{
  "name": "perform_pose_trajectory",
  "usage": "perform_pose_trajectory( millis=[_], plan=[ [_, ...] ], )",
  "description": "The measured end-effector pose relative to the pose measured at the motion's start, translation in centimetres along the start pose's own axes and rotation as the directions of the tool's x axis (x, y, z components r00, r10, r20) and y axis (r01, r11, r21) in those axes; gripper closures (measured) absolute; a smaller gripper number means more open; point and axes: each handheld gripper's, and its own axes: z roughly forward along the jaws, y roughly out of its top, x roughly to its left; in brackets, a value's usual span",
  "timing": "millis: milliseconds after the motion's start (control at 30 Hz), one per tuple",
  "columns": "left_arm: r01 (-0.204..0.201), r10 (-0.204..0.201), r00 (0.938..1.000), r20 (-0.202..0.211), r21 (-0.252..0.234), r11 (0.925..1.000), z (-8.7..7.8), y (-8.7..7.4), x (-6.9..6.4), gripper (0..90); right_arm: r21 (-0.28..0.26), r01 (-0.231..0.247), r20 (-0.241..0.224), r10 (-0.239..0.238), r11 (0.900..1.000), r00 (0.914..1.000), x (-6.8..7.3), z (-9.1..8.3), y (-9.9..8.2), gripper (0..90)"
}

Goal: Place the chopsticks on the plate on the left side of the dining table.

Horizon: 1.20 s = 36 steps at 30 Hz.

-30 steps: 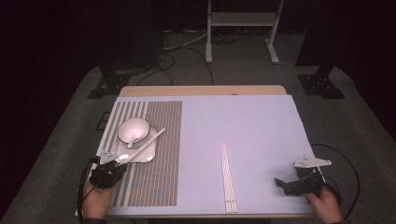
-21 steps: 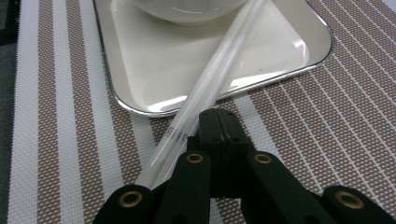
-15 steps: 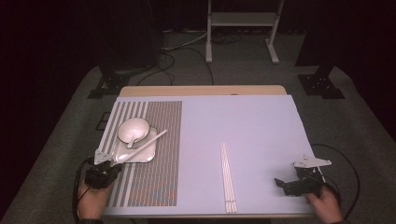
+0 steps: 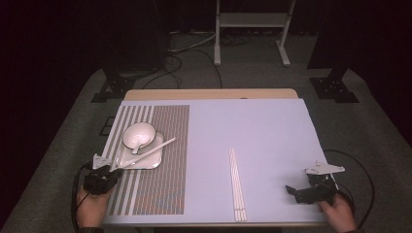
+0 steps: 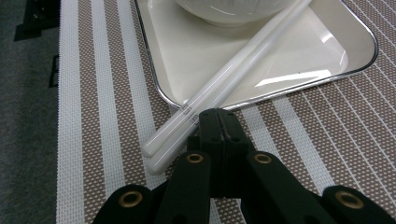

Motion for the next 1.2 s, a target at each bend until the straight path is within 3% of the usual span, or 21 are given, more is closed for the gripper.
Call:
perform_pose_trajectory(
  millis=[1200],
  plan=[
    [0.055,-0.056,0.9979,-0.033,-0.027,0.9981,1.1,1.2,2.5,89.8,0.0,0.0,0.0,0.0,1.0,1.0,0.0,0.0,0.0,0.0]
  ],
)
